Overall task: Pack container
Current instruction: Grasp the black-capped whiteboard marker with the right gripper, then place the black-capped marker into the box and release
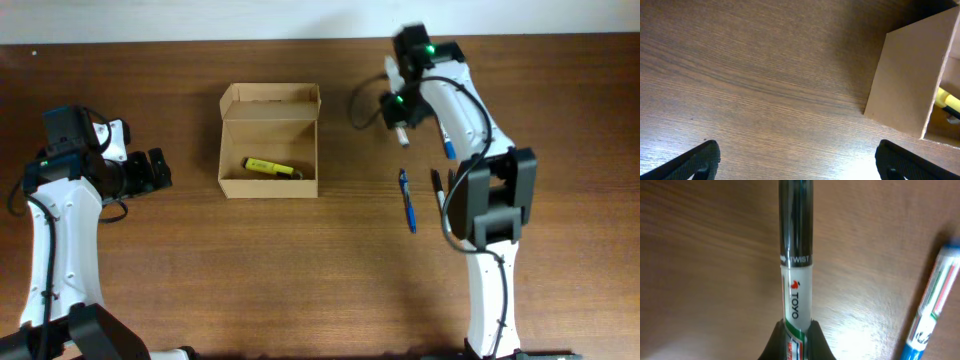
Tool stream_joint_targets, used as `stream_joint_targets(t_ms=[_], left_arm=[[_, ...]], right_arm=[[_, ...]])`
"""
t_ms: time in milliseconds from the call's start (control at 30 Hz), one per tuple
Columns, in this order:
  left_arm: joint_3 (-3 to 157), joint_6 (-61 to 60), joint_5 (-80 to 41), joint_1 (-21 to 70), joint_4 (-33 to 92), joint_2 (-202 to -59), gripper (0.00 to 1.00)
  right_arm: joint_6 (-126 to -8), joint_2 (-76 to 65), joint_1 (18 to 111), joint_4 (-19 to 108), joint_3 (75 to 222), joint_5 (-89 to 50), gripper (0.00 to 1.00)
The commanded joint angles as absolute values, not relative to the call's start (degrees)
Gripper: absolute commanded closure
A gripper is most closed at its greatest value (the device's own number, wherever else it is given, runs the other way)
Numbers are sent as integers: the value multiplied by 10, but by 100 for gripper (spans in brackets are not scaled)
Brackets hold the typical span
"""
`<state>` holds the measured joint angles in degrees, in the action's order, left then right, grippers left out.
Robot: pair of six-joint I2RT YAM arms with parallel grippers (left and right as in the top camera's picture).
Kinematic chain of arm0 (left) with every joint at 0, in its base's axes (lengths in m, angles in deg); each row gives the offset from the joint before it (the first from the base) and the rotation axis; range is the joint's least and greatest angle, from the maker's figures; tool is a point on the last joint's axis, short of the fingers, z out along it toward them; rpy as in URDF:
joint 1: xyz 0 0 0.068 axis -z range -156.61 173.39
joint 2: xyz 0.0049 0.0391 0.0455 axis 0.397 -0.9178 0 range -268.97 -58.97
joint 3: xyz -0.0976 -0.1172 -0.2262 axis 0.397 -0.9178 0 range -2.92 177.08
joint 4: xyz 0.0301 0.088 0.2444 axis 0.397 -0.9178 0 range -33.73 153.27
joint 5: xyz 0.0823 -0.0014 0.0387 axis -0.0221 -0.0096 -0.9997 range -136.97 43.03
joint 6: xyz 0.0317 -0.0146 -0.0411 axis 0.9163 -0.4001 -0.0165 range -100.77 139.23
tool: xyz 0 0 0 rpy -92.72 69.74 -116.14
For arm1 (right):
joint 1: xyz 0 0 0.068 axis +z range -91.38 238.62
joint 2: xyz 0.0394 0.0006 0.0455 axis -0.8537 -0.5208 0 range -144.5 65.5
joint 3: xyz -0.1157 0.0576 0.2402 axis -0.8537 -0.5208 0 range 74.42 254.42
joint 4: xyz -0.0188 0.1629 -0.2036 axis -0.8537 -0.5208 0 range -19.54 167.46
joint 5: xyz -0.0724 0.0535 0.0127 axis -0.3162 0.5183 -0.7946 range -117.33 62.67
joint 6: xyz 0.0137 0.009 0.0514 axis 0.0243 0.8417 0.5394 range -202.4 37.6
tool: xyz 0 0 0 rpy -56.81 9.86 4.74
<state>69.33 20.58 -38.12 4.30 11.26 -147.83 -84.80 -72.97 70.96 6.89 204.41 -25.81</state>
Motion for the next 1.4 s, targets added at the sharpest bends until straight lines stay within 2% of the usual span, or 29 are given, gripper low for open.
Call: stream_joint_targets(t_ms=[0, 133, 267, 433, 633, 967, 1167, 1200, 1267, 1367], left_arm=[[691, 217, -373, 41, 113, -1480, 0], [691, 217, -373, 41, 113, -1480, 0], [691, 217, -373, 41, 113, -1480, 0], [691, 217, -373, 41, 113, -1480, 0], [691, 217, -373, 41, 113, -1480, 0], [691, 217, -373, 41, 113, -1480, 0], [691, 217, -373, 41, 113, -1480, 0], [691, 217, -373, 41, 113, -1480, 0], [691, 217, -373, 41, 113, -1480, 0], [691, 217, -373, 41, 113, -1480, 0]], right_arm=[[-903, -666, 774, 35, 2160, -248, 96], [-993, -665, 841, 0, 2230, -248, 96], [-1123, -671, 908, -8, 2227, -234, 96], [-1238, -691, 948, -5, 2208, -176, 96], [-1286, -719, 957, 21, 2165, -138, 96], [-1287, -738, 959, 144, 2015, -124, 96], [-1284, -738, 959, 162, 1960, -123, 96], [-1278, -738, 959, 160, 1960, -125, 92], [-1262, -737, 958, 159, 1963, -130, 77], [-1230, -730, 959, 157, 1972, -140, 67]])
